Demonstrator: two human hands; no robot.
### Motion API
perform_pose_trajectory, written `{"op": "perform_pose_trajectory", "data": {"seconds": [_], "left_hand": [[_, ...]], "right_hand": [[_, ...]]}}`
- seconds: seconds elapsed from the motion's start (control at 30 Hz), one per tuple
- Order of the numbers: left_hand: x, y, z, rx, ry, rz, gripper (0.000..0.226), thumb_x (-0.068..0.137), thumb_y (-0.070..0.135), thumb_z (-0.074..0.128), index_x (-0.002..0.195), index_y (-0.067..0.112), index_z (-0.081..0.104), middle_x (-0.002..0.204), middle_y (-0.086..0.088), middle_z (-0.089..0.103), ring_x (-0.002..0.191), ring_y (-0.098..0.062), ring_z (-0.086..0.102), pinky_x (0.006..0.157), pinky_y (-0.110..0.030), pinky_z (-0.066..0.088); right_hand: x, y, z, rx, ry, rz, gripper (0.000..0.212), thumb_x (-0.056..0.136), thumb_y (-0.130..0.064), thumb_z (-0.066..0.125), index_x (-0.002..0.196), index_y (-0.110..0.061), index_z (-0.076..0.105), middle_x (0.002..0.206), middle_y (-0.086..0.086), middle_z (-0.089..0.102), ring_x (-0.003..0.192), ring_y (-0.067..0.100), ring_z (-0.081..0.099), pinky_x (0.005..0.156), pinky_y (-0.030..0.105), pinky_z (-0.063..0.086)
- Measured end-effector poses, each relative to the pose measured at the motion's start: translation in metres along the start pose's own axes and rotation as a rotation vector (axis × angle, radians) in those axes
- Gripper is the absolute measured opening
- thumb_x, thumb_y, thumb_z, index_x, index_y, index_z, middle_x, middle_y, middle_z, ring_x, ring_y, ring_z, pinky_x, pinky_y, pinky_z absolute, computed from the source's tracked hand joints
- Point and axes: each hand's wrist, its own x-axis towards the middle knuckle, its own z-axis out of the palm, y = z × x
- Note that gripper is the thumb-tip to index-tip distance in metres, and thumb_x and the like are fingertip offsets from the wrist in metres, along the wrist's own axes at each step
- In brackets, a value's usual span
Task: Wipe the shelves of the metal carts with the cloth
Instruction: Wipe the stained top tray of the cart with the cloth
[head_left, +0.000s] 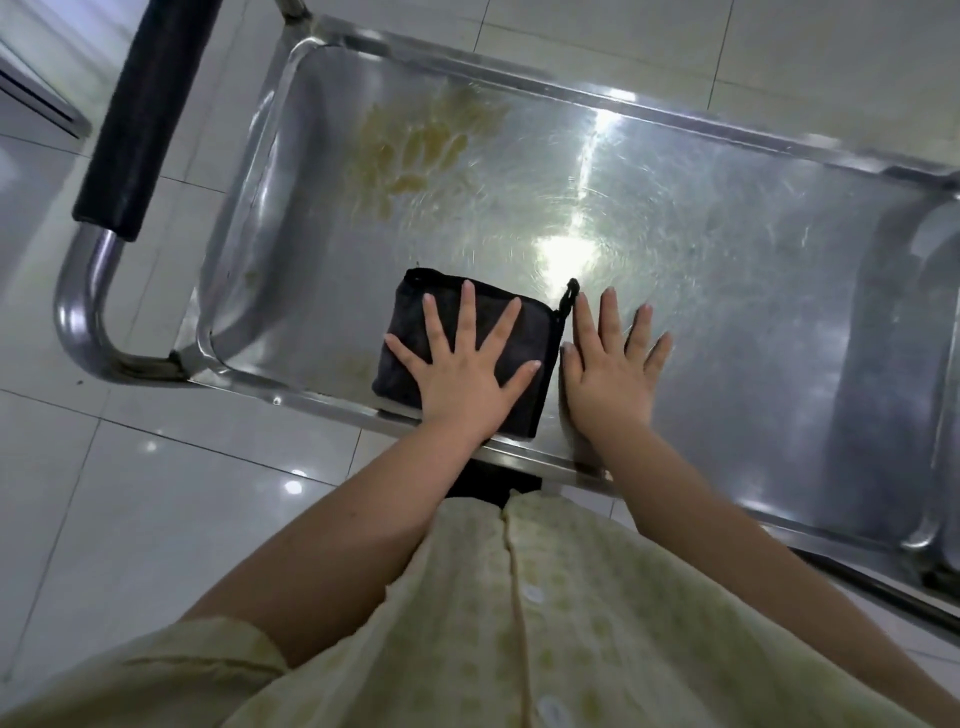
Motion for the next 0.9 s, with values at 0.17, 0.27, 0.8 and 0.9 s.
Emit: {"op": "perform_pose_trajectory", "data": {"seconds": [0.17,0.27,0.8,0.9], "left_hand": [[-0.001,0.007,-0.002,0.046,-0.029,-0.004,0.074,0.083,0.082,0.0,0.148,0.051,-0.016,0.161,0.0,-0.023,0.144,-0.043,-0.023,0.098,-0.081,-0.009],[-0.005,0.011,-0.001,0.055,-0.03,0.002,0.072,0.088,0.078,0.006,0.15,0.048,-0.015,0.162,-0.003,-0.022,0.144,-0.043,-0.022,0.1,-0.08,-0.008],[-0.003,-0.094,-0.022,0.079,-0.081,-0.062,0.075,0.078,0.089,0.003,0.144,0.059,-0.016,0.161,0.011,-0.023,0.147,-0.032,-0.02,0.101,-0.08,-0.006],[0.004,-0.12,-0.029,0.098,-0.074,-0.126,0.074,0.08,0.086,-0.001,0.145,0.057,-0.016,0.161,0.008,-0.023,0.147,-0.034,-0.021,0.102,-0.08,-0.005]], "right_hand": [[-0.036,0.018,0.013,0.002,-0.037,0.114,0.056,0.099,-0.053,0.001,0.147,-0.043,-0.025,0.157,-0.013,-0.029,0.141,0.038,-0.032,0.112,0.064,-0.015],[-0.034,0.016,0.013,-0.009,0.01,0.111,0.056,0.098,-0.052,-0.004,0.148,-0.041,-0.025,0.158,-0.012,-0.027,0.142,0.04,-0.03,0.112,0.064,-0.017],[-0.034,0.012,0.012,0.007,0.021,0.105,0.056,0.098,-0.052,-0.002,0.148,-0.043,-0.024,0.159,-0.013,-0.025,0.143,0.039,-0.028,0.112,0.063,-0.015],[-0.034,0.011,0.012,0.0,0.026,0.105,0.056,0.098,-0.052,-0.001,0.149,-0.042,-0.023,0.16,-0.011,-0.023,0.143,0.04,-0.028,0.112,0.064,-0.014]]}}
